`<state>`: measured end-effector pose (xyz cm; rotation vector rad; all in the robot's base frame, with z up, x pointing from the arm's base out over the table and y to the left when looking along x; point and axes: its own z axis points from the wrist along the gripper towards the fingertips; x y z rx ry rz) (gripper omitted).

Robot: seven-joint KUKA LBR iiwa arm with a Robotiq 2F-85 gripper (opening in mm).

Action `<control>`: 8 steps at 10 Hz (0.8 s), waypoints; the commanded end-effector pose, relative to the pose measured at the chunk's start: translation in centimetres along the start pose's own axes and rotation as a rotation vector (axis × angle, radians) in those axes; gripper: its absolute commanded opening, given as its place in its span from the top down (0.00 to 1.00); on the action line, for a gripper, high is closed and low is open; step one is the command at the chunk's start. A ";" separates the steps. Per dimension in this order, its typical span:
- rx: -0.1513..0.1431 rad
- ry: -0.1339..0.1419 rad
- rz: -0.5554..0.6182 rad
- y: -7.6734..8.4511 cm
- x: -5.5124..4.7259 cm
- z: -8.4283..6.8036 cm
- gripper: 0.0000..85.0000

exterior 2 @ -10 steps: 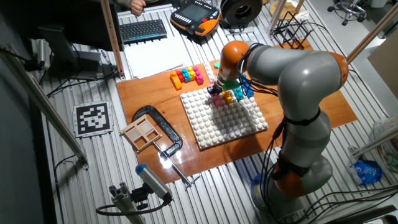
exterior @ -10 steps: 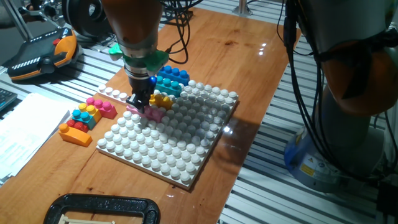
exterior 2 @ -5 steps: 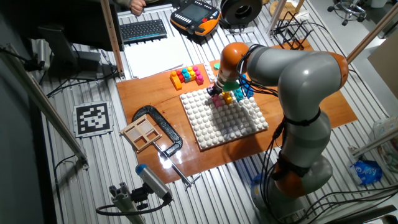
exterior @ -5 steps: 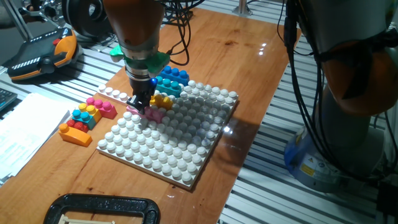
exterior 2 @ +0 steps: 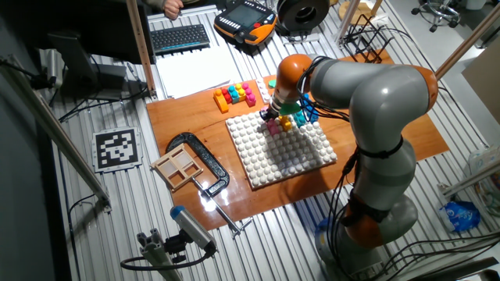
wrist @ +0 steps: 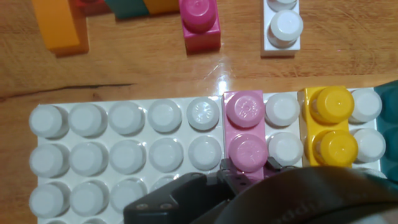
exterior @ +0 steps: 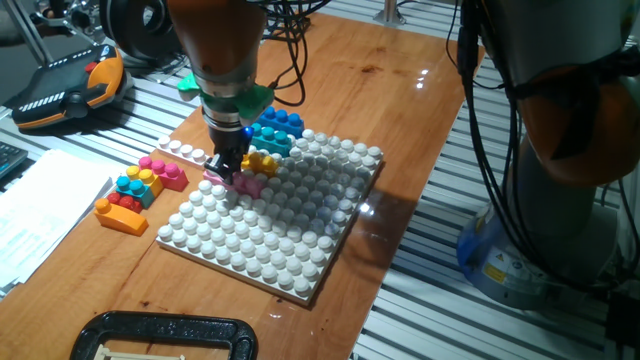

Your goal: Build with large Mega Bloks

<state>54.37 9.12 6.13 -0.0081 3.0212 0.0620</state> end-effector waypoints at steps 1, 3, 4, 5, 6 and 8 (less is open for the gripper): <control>0.001 -0.002 -0.001 0.1 0.1 0.1 1.00; 0.000 0.001 0.007 0.2 0.1 0.0 1.00; -0.003 0.001 0.015 0.2 0.1 0.0 1.00; 0.001 0.000 0.029 0.3 0.0 -0.1 1.00; 0.007 0.000 0.035 0.4 0.0 -0.2 0.80; 0.015 -0.004 0.051 0.7 -0.1 -0.5 0.60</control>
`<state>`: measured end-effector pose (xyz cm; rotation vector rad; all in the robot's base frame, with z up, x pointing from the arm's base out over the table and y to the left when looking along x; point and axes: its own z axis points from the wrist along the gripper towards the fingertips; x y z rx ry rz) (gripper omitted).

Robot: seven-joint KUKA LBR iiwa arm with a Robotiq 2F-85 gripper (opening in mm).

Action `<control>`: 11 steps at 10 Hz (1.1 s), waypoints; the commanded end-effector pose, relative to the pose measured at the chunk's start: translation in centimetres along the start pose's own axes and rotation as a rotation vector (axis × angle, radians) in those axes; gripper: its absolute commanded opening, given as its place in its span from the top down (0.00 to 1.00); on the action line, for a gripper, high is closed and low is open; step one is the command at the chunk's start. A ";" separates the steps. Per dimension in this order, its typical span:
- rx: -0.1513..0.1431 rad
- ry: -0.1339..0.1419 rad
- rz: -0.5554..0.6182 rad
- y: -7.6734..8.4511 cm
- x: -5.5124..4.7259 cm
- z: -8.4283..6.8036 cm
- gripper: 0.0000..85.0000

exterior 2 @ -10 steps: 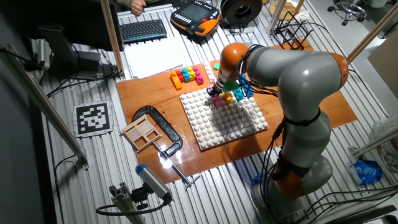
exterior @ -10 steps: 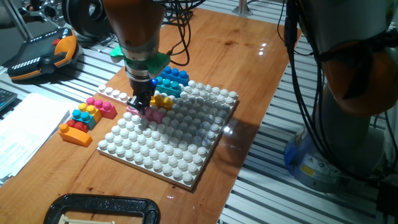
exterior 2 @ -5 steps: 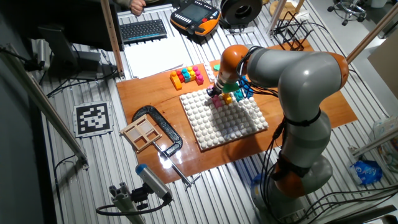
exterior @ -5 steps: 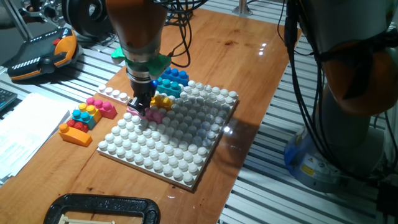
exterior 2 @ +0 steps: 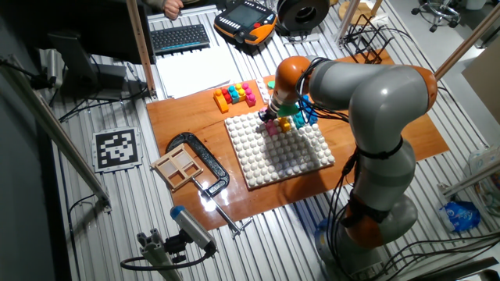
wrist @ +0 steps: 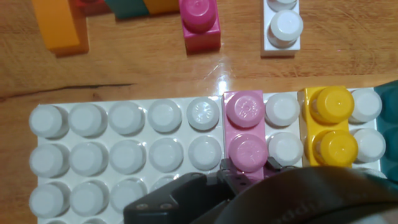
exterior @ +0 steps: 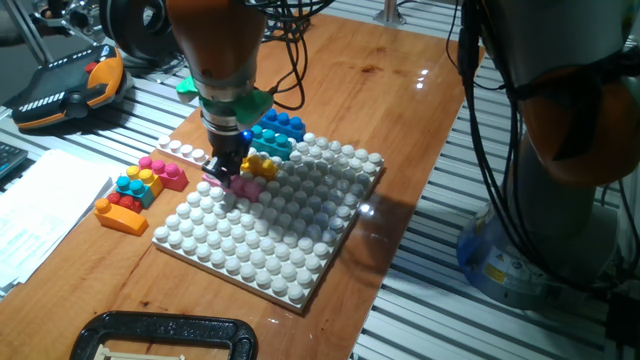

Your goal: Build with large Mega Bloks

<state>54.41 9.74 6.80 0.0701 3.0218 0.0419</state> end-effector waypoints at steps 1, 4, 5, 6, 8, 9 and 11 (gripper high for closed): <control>0.000 0.002 0.002 0.0 -0.1 -0.2 0.60; 0.005 0.008 -0.008 -0.4 -0.7 -0.8 0.60; 0.003 0.004 -0.008 -0.3 -0.6 -0.6 0.60; 0.000 0.002 -0.004 -0.3 -0.6 -0.6 0.60; 0.009 -0.003 -0.013 -0.4 -0.6 -0.5 0.60; 0.015 -0.007 -0.023 -0.6 -0.8 -0.5 0.60; 0.018 -0.007 -0.042 -1.3 -1.5 -0.5 0.60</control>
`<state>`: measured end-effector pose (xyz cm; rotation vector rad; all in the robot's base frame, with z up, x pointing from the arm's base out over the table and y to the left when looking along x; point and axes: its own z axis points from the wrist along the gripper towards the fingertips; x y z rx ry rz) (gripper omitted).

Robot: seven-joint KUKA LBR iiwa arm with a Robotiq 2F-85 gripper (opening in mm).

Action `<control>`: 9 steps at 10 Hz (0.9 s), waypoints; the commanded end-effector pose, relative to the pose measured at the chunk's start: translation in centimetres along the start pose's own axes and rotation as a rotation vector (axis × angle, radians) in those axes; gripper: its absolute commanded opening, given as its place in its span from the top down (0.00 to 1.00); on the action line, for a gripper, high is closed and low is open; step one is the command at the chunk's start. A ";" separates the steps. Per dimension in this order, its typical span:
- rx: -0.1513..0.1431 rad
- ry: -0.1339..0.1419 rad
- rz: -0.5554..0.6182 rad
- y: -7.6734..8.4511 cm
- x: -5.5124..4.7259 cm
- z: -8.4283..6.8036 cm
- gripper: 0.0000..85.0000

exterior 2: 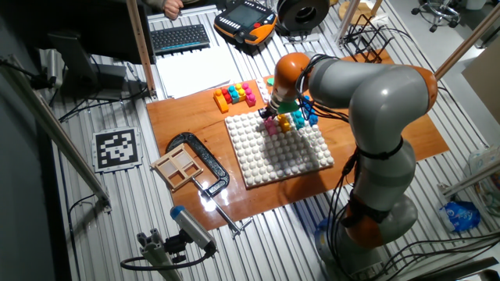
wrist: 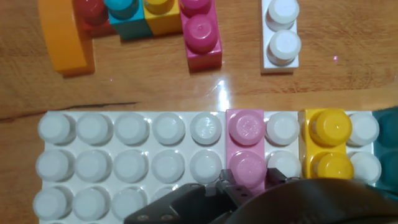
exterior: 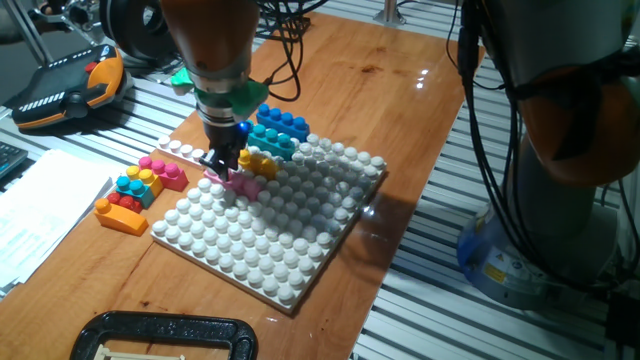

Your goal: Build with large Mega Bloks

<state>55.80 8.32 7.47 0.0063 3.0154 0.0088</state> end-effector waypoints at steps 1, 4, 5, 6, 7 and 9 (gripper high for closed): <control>0.004 0.001 -0.010 -0.2 -0.2 0.0 0.60; -0.006 0.011 -0.047 -0.8 -0.9 0.0 1.00; 0.002 0.006 -0.055 -1.0 -1.2 -0.1 1.00; -0.001 0.006 -0.060 -1.2 -1.5 -0.2 1.00; -0.004 0.009 -0.064 -1.4 -2.0 -0.3 1.00; -0.004 0.018 -0.067 -1.6 -2.6 -0.6 1.00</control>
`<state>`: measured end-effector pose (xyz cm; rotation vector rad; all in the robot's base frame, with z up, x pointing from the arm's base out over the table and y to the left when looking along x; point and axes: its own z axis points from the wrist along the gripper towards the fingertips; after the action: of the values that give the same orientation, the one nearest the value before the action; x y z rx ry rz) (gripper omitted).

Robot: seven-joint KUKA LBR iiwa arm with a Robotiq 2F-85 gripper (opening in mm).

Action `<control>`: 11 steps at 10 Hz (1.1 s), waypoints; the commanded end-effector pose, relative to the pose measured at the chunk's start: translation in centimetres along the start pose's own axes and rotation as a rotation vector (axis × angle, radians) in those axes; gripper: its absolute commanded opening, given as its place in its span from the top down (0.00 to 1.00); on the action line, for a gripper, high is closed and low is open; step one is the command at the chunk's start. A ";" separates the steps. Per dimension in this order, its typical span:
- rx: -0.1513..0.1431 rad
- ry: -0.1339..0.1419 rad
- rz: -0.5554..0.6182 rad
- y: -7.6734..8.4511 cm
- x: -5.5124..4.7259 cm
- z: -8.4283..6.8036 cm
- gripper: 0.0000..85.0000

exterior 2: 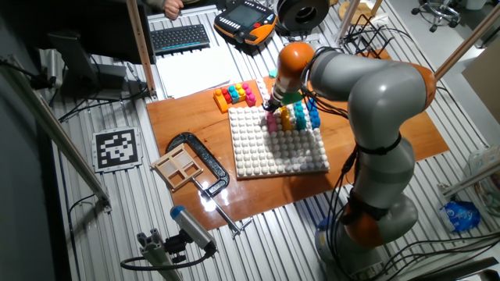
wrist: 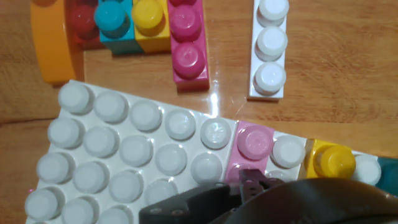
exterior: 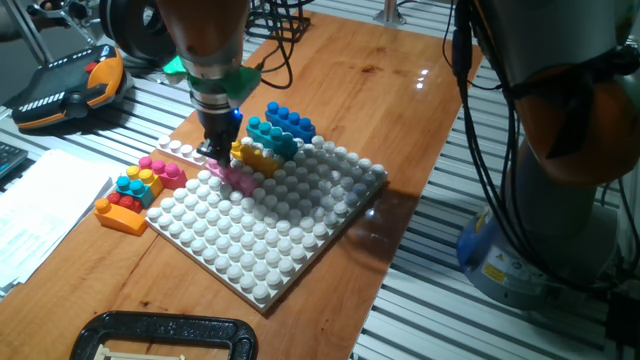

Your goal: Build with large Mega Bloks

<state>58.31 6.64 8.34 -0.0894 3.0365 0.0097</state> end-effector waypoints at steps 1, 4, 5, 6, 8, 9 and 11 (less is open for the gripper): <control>-0.002 0.006 0.011 -0.1 -0.3 -0.2 1.00; 0.026 0.012 0.059 0.1 -1.5 -1.7 0.80; 0.034 0.003 0.072 0.1 -1.8 -2.0 0.60; 0.031 0.001 0.069 -0.4 -2.3 -2.3 0.60; 0.029 0.003 0.062 -0.8 -2.6 -2.2 0.60; 0.030 0.027 0.062 -0.8 -2.6 -2.2 0.60; 0.030 0.068 0.093 -0.8 -2.6 -2.2 0.60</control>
<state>60.75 5.98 10.83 0.0650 3.1078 -0.0268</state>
